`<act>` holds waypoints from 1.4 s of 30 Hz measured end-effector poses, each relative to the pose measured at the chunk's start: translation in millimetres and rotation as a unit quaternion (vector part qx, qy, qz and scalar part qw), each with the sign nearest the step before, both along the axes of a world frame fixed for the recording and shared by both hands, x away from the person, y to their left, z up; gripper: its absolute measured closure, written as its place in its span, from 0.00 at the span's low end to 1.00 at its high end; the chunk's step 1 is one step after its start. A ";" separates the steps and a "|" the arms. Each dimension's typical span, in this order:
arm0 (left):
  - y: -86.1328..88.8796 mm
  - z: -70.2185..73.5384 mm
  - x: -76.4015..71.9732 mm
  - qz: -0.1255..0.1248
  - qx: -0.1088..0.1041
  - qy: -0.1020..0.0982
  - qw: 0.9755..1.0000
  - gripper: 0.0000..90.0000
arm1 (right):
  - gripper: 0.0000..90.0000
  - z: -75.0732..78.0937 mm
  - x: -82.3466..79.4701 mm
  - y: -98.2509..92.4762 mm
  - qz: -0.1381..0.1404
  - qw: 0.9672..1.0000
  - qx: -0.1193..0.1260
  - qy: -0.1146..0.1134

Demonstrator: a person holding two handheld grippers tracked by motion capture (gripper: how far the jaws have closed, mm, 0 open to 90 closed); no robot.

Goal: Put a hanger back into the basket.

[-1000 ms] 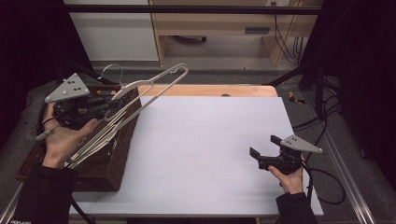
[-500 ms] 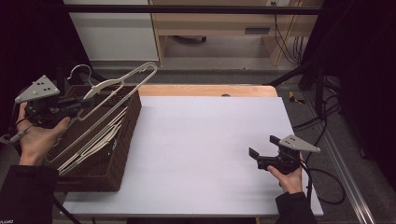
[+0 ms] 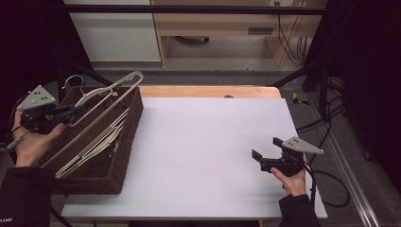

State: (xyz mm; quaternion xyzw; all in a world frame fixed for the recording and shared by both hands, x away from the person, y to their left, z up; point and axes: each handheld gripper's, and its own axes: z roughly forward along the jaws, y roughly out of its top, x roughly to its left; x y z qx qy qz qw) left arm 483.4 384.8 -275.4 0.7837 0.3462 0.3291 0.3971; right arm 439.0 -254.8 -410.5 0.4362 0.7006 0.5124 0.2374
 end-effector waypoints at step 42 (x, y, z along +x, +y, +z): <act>20.5 -93.6 3.4 0.042 0.048 0.156 0.986 0.85 | 0.04 -2.7 0.8 3.0 0.004 1.000 -0.004 0.005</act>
